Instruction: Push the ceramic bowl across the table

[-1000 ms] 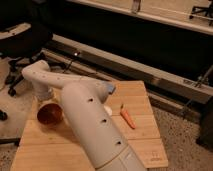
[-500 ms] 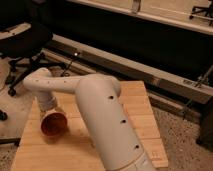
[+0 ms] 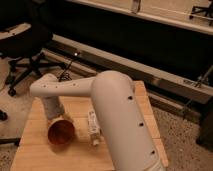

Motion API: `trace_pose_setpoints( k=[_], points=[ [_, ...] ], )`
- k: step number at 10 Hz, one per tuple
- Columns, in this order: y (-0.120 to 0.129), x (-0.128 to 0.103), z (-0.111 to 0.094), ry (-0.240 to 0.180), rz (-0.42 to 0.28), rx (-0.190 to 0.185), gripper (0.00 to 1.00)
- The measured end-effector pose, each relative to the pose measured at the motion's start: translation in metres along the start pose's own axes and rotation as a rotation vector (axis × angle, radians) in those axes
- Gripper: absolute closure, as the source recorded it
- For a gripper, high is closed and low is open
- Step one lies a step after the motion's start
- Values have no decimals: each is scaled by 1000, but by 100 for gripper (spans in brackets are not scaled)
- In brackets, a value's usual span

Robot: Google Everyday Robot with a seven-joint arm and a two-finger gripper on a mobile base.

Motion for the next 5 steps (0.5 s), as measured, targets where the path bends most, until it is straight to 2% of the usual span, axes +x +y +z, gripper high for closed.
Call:
trace_pose_setpoints(
  k=[3,5],
  points=[
    [9,-35,22,-57,14,-2,20],
    [18,-55,35,-87,33,11,20]
  ],
)
